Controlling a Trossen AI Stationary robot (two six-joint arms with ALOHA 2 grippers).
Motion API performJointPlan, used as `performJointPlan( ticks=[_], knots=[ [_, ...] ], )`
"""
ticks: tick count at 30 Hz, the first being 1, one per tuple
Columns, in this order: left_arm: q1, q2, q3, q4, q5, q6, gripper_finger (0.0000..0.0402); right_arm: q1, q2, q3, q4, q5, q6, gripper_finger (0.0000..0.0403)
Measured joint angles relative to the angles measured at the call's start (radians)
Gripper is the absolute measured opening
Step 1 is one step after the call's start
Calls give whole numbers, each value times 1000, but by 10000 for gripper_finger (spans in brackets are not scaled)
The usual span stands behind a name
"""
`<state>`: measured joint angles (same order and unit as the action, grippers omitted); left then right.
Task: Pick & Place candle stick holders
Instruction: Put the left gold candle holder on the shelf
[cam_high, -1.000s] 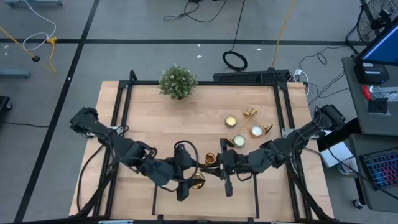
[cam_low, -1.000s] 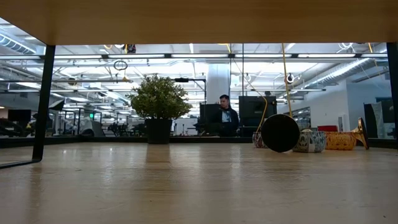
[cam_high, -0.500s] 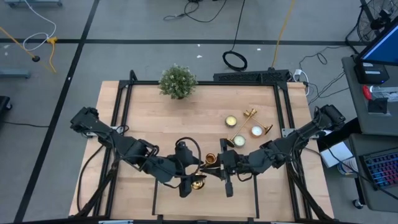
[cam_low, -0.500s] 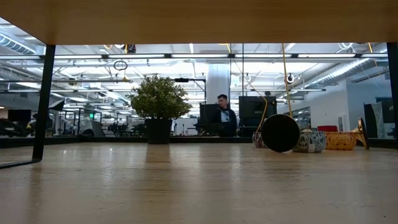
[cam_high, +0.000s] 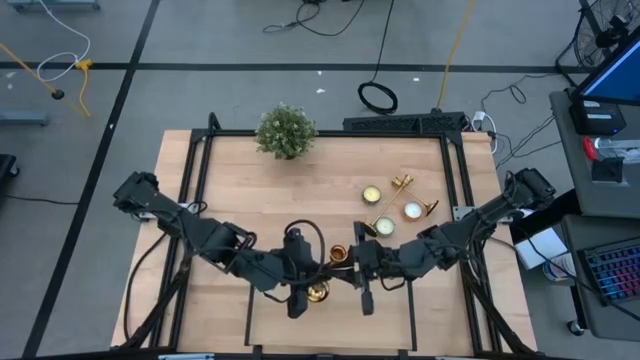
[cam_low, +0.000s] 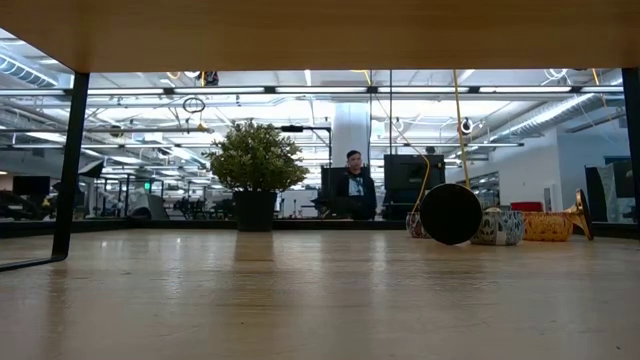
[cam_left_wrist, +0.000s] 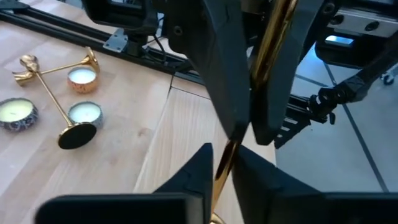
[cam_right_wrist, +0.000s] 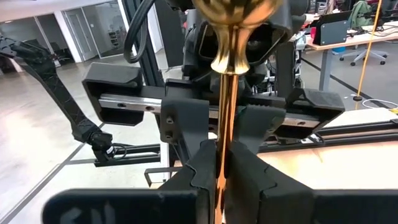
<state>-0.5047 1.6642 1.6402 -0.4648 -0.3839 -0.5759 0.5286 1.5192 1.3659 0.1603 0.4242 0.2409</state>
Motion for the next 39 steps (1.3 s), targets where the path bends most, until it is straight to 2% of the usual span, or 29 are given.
performJointPlan(
  ticks=[4,8,12,17,24,27,32,36,39],
  knots=[
    [-1,1,0,3,25,9,16,0,0,0,0,-1,8,28],
    [-2,1,0,20,24,-22,19,0,0,0,1,-2,3,36],
    [-20,-5,-1,23,-16,-58,20,0,-1,0,2,-1,-3,63],
    [-69,-12,-1,1,-156,-123,16,2,-1,0,11,-3,1,114],
    [-206,-25,-1,-113,-463,-307,16,17,-39,1,10,-5,7,168],
    [-272,-28,-1,-158,-582,-427,16,29,-66,0,5,-5,6,175],
    [-364,-17,-1,-192,-726,-596,16,61,-121,1,-26,-6,-14,175],
    [-409,9,-1,-137,-818,-638,16,92,-163,1,-70,-10,-28,173],
    [-409,48,0,-46,-840,-641,16,111,-201,1,-117,-10,-44,172]
  ],
)
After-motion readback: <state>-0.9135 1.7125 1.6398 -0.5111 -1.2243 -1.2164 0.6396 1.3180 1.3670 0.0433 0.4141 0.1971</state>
